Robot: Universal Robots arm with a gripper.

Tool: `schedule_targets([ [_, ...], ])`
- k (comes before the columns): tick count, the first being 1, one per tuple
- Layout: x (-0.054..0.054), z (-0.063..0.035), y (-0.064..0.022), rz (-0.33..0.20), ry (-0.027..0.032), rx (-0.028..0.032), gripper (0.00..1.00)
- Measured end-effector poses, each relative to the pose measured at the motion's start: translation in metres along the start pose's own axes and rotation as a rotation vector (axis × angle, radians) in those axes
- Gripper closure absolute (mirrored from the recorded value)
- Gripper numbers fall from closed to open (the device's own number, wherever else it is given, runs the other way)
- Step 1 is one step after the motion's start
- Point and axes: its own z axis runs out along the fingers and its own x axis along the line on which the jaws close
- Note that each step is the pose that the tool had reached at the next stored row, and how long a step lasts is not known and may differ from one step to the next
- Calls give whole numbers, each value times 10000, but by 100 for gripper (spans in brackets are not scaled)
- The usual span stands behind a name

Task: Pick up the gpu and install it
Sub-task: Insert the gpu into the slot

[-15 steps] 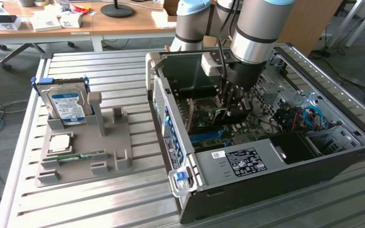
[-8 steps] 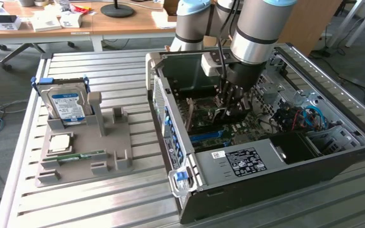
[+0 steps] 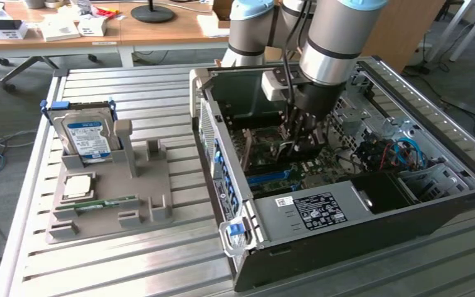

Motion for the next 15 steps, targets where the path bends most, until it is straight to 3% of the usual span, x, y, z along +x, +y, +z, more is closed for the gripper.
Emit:
schedule_targets([
  [15, 5, 104, 1, 0, 0, 0, 74],
])
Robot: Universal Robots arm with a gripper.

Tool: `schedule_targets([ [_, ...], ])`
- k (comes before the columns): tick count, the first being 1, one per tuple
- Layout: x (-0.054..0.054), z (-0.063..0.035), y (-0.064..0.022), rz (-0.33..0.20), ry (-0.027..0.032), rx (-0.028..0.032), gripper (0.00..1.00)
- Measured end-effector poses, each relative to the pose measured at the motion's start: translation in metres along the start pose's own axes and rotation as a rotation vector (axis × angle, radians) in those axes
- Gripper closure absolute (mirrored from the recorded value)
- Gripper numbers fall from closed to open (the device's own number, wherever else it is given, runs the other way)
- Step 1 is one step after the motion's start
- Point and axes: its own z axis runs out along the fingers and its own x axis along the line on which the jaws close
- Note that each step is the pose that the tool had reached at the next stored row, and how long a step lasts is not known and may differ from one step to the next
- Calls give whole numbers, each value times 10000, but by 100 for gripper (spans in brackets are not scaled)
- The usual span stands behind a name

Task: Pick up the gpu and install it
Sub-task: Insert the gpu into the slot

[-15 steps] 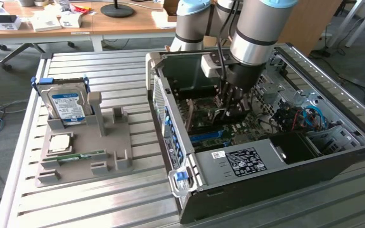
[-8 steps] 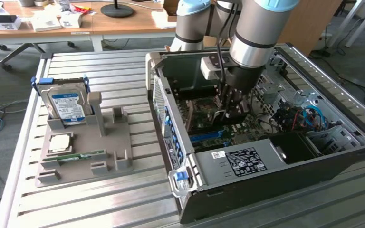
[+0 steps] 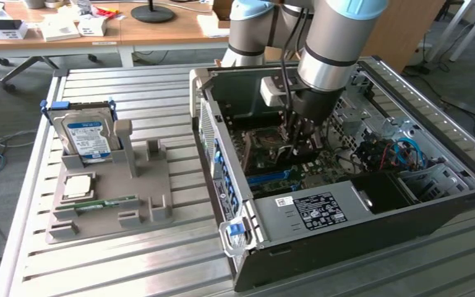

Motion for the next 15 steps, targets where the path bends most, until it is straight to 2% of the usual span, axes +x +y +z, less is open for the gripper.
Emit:
schedule_targets([
  [7, 1, 16, 3, 0, 0, 1, 74],
  [15, 4, 19, 71, 0, -1, 1, 74],
])
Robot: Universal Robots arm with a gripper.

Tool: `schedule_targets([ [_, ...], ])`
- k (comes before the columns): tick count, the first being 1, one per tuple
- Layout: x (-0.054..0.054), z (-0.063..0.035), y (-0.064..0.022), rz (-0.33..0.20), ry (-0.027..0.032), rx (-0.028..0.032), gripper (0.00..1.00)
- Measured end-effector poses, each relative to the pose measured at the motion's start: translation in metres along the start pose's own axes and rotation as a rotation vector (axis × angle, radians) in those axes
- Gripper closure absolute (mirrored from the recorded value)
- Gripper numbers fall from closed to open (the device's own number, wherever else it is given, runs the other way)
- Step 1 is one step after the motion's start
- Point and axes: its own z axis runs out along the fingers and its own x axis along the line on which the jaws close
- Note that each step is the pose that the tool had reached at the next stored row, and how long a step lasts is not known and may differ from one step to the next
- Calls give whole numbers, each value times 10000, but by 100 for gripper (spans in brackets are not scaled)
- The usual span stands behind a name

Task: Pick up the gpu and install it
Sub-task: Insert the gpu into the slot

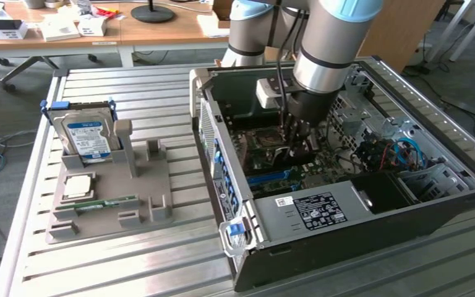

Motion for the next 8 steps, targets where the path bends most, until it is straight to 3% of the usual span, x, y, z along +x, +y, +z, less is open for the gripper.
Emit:
schedule_targets([
  [8, 29, -1, 4, -1, 7, 0, 74],
])
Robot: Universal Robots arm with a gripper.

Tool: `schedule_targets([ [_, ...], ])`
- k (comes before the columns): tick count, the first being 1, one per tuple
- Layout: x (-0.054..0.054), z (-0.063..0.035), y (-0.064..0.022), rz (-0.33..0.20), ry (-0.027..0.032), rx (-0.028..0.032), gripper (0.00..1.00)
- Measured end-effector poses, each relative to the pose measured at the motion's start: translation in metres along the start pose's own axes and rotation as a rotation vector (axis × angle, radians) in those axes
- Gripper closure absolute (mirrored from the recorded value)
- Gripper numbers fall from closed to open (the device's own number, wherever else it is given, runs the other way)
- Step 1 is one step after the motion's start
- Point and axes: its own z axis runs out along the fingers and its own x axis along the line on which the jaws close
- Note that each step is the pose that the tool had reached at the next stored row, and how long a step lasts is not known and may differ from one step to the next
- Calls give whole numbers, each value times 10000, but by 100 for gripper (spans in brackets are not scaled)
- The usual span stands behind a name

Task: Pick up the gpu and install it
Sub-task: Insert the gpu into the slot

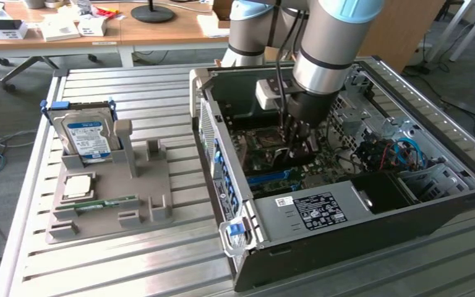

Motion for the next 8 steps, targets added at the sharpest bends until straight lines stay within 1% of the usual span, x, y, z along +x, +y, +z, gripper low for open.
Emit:
schedule_targets([
  [4, 27, -1, 0, 1, -1, 0, 74],
  [8, 31, -1, -1, 1, -1, 1, 74],
])
